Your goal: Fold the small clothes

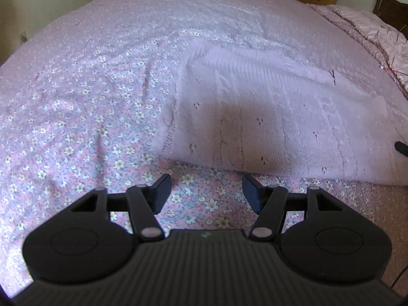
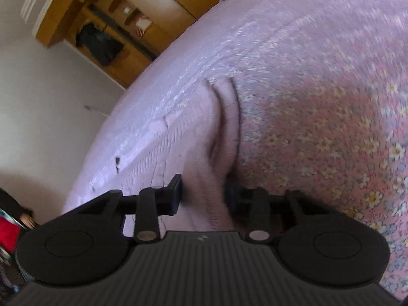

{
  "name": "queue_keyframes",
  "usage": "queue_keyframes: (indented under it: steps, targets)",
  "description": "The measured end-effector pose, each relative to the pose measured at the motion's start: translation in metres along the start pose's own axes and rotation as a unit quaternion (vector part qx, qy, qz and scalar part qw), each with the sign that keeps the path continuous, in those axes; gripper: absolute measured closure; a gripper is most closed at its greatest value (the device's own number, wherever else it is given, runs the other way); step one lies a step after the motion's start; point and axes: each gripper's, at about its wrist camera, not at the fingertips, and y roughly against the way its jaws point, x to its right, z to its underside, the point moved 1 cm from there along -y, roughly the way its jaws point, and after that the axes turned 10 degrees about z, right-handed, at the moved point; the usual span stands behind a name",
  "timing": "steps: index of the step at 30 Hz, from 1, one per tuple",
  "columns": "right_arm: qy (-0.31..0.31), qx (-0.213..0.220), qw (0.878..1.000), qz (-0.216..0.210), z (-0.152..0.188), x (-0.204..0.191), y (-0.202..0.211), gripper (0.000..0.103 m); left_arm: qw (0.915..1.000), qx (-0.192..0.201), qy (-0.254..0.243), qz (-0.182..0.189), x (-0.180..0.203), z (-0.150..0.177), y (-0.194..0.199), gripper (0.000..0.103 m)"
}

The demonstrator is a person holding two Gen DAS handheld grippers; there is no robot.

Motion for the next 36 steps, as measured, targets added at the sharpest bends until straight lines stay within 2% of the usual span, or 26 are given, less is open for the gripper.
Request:
queue_keyframes:
  steps: [2, 10, 16, 18, 20, 23, 28, 36]
  targets:
    - [-0.011, 0.005, 1.0, -0.017, 0.002, 0.008, -0.001, 0.067, 1.0, -0.003, 0.001, -0.003, 0.003, -0.001, -0.002, 0.04]
    - [-0.016, 0.004, 0.999, -0.029, -0.001, 0.006, -0.007, 0.063, 1.0, 0.0, 0.002, -0.008, 0.017, -0.004, 0.002, 0.04]
    - [0.001, 0.022, 1.0, -0.015, 0.004, -0.007, -0.008, 0.059, 1.0, 0.004, 0.0, -0.008, 0.016, -0.003, 0.009, 0.04]
    - [0.001, 0.018, 1.0, -0.01, 0.003, -0.011, -0.011, 0.06, 0.9999, 0.003, 0.002, -0.009, 0.015, -0.001, 0.01, 0.04]
    - [-0.005, 0.012, 1.0, -0.005, 0.0, -0.013, -0.013, 0.07, 1.0, 0.001, 0.006, -0.006, 0.013, 0.0, 0.011, 0.04]
    - [-0.014, 0.011, 1.0, -0.005, -0.005, -0.017, -0.012, 0.072, 1.0, 0.002, 0.002, -0.006, 0.01, 0.002, 0.016, 0.04]
    - [-0.025, 0.021, 0.999, -0.024, -0.016, -0.036, 0.0, 0.073, 0.9999, 0.003, -0.01, -0.009, 0.003, 0.004, 0.023, 0.04]
    - [0.017, 0.024, 0.998, -0.055, -0.03, -0.099, 0.013, 0.074, 0.9998, 0.01, -0.009, -0.011, -0.013, -0.006, 0.03, 0.04]
